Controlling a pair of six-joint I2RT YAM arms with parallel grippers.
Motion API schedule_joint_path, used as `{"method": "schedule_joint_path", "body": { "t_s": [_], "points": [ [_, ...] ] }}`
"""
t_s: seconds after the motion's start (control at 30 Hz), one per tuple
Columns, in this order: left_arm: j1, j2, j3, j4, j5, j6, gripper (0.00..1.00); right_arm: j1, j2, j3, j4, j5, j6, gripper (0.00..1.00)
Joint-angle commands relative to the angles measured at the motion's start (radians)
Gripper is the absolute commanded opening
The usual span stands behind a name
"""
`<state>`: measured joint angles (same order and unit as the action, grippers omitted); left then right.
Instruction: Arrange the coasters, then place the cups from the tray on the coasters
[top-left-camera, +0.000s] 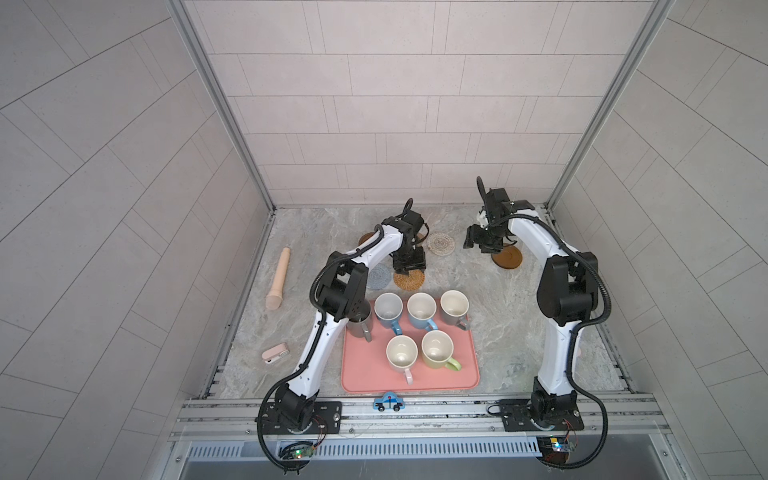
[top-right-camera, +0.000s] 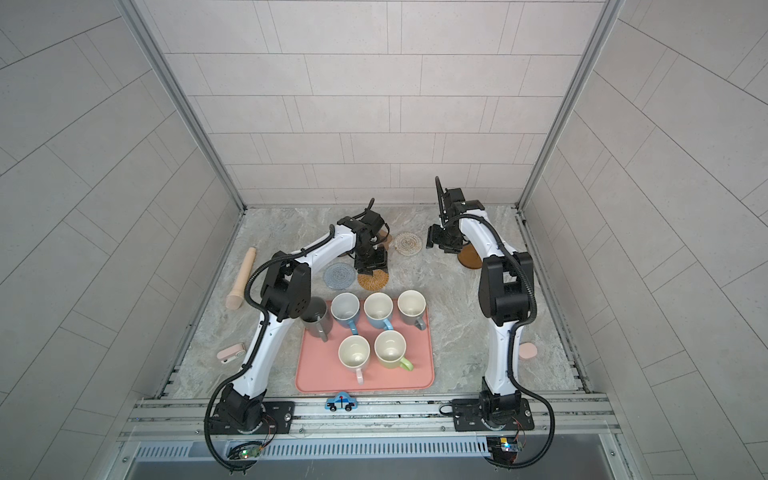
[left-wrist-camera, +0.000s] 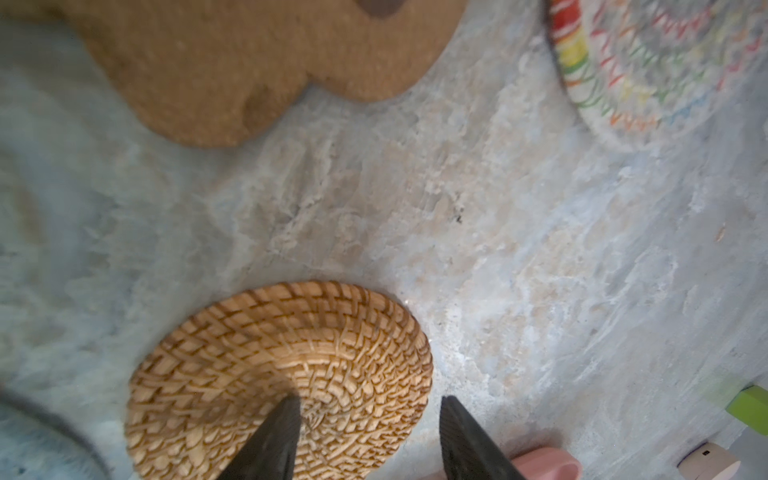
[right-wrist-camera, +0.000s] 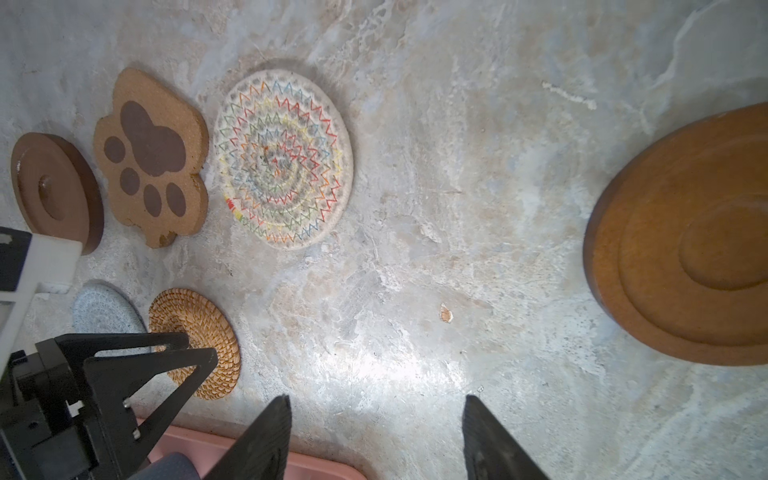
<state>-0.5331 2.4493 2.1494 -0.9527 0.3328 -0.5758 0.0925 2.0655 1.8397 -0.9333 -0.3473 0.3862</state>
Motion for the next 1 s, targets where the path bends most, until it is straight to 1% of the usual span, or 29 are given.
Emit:
{"method": "schedule_joint_path", "body": {
  "t_s": [0.0, 0.97],
  "points": [
    [0.008, 0.048, 0.017, 0.002, -0.034, 0.022, 0.61, -0.003, 0.004, 0.024, -0.023, 0.013, 0.011, 0.67],
    [0.011, 0.025, 0.046, -0.004, -0.023, 0.048, 0.61, -0.003, -0.001, 0.021, -0.010, 0.014, 0.028, 0.67]
  ]
}}
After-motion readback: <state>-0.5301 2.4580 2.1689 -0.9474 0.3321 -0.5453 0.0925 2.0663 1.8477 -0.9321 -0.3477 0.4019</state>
